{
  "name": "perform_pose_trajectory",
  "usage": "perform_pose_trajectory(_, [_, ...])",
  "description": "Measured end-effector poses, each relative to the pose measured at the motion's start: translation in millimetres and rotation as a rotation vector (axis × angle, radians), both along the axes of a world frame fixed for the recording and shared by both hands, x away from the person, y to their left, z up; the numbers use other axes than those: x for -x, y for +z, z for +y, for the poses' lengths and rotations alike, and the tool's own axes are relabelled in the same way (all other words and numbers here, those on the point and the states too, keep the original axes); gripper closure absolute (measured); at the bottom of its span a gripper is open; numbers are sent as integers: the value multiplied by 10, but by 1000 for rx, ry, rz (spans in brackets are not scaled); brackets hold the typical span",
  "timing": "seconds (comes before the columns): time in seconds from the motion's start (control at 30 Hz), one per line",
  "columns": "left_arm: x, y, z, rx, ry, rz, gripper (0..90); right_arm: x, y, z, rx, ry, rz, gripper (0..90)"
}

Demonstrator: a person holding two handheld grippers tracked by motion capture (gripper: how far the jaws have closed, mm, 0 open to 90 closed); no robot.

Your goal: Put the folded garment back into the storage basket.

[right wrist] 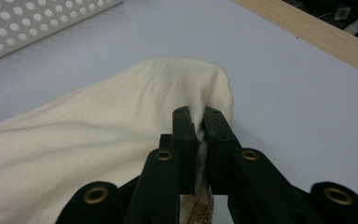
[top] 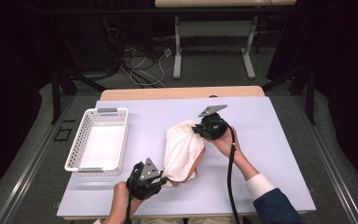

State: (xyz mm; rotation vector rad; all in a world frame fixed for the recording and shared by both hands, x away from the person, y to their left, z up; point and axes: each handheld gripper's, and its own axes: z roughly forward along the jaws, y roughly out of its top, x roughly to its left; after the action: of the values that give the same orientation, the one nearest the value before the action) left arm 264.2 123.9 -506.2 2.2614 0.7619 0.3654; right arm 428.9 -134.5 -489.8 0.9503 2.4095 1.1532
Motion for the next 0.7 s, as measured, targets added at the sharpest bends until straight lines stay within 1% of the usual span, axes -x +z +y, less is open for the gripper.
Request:
perform_pose_trajectory(0.03, [1, -3, 19, -2, 6, 5, 739, -11, -8, 18, 4, 7, -3, 848])
perform_pose_trajectory(0.1, [-2, -9, 54, -10, 12, 2, 739, -22, -20, 65, -3, 8, -1, 847])
perform_pose_trajectory(0.13, [1, -15, 69, -6, 21, 2, 739, -28, -25, 91, 3, 9, 0, 847])
perform_pose_trajectory(0.17, [-4, -16, 88, -13, 22, -2, 739, -32, -27, 116, 5, 10, 1, 848])
perform_pose_trajectory(0.2, [-2, -18, 106, -15, 27, 2, 739, -40, -36, 141, -4, 12, -7, 847])
perform_pose_trajectory(0.23, [-6, -19, 124, -22, 29, -3, 739, -47, -33, 163, 3, 15, -3, 847])
perform_pose_trajectory(0.3, [-10, -25, 158, -27, 39, 4, 739, -59, -37, 207, 2, 19, -6, 848])
perform_pose_trajectory(0.37, [-21, -30, 191, -34, 47, -1, 740, -73, -47, 256, 1, 18, -9, 848])
perform_pose_trajectory(0.43, [-31, -30, 225, -43, 49, 6, 740, -91, -67, 299, 3, 22, -11, 848])
perform_pose_trajectory(0.47, [-35, -36, 240, -42, 54, 9, 739, -96, -79, 318, -1, 19, -5, 847])
perform_pose_trajectory(0.5, [-41, -37, 258, -50, 58, 9, 740, -111, -95, 334, -1, 25, -11, 848])
perform_pose_trajectory(0.53, [-49, -45, 269, -54, 63, 2, 739, -118, -111, 354, -3, 21, -6, 848])
perform_pose_trajectory(0.57, [-50, -54, 280, -58, 69, 3, 740, -130, -128, 367, -4, 25, -9, 848])
perform_pose_trajectory(0.6, [-60, -65, 292, -70, 69, -4, 739, -136, -138, 386, -5, 22, -5, 847])
perform_pose_trajectory(0.63, [-67, -81, 299, -70, 73, 8, 739, -146, -154, 407, -1, 21, -5, 847])
perform_pose_trajectory(0.67, [-76, -101, 305, -66, 78, 8, 739, -156, -169, 424, 4, 24, -4, 847])
perform_pose_trajectory(0.7, [-83, -118, 310, -65, 80, 18, 739, -168, -190, 442, 6, 23, 1, 847])
